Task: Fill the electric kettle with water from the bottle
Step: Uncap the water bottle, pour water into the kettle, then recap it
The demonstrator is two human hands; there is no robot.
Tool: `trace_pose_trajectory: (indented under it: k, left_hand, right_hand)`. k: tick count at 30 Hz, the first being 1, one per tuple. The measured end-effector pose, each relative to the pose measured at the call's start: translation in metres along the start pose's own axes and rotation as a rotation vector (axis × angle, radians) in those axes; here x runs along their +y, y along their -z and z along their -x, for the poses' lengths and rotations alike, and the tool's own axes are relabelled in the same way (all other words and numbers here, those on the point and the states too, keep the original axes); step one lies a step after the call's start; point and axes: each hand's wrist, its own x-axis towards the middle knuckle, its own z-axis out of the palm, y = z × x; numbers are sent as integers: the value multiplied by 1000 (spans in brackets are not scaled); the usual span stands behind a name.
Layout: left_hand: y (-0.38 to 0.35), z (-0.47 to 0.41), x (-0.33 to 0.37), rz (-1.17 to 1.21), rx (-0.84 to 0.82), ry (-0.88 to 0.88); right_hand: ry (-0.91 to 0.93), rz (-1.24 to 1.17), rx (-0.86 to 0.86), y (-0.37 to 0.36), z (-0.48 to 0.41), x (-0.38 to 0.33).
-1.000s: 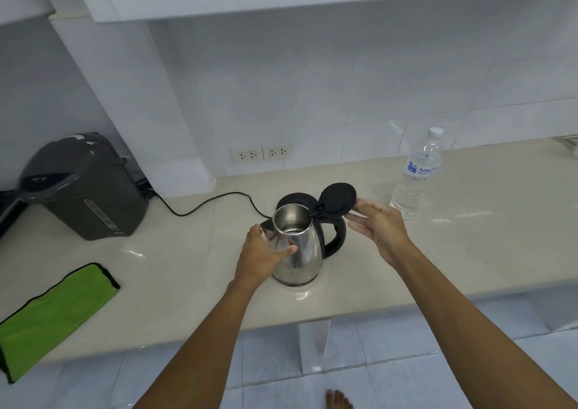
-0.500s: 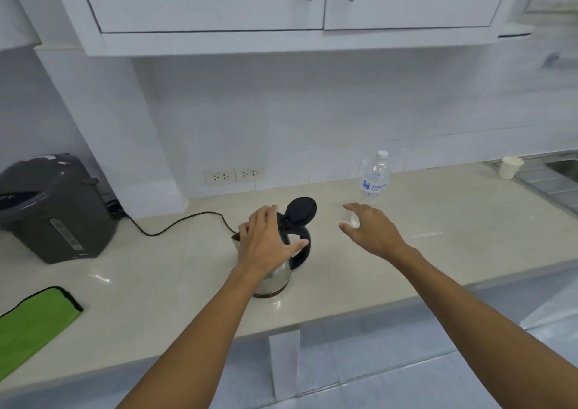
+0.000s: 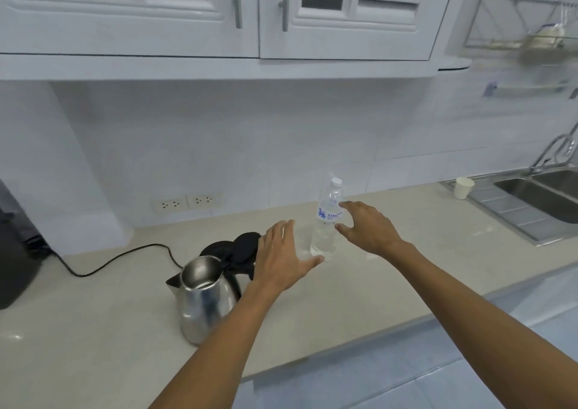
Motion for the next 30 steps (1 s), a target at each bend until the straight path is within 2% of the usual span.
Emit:
trace_pose_trajectory:
  k: [7,15,19,23,30]
  left_hand:
    - [-79,-85,26,101,-85,125]
    - [-157,-143,22,206,-142,340]
    - [-191,-166,22,341,-112,396]
    - [-217,-180,17,651,-17,505]
    - [-238,-187,18,806,83,530]
  right_hand:
    - [63,43,-11,0,-94,56]
    - [170,89,88,-22,-169,73]
    - [243,174,168,-34,-192,76]
    - [284,260,217,-39,-203,77]
    - [357,248,282,-49,-209,81]
